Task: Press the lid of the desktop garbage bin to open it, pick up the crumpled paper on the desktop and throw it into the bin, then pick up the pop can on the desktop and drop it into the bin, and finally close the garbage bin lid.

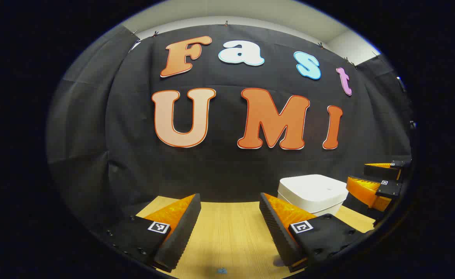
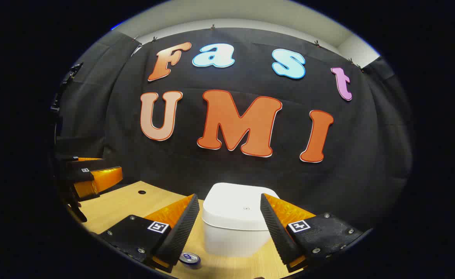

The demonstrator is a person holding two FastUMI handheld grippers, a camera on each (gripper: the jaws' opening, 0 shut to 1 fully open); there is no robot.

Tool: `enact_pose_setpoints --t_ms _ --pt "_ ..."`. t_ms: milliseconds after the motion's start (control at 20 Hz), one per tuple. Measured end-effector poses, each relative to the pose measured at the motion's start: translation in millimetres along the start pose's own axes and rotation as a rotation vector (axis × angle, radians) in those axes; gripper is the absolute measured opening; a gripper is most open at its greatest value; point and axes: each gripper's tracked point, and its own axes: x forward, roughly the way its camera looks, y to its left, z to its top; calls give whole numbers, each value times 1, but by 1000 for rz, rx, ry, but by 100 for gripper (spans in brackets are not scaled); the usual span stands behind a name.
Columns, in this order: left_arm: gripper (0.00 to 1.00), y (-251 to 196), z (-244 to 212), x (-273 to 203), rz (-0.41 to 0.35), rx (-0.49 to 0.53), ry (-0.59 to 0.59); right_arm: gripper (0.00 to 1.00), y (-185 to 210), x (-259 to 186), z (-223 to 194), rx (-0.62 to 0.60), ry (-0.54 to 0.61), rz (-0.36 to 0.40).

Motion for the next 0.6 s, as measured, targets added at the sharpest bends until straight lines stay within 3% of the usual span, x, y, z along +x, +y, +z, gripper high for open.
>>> enact_pose_setpoints --t_ms 150,200,600 --pt "100 -4 1 -2 5 6 5 95 -3 6 0 15 2 13" --pt "96 -6 -4 -2 5 6 15 95 -3 9 1 16 -1 18" --pt "97 -6 -5 1 44 20 18 96 -13 20 2 30 0 27"
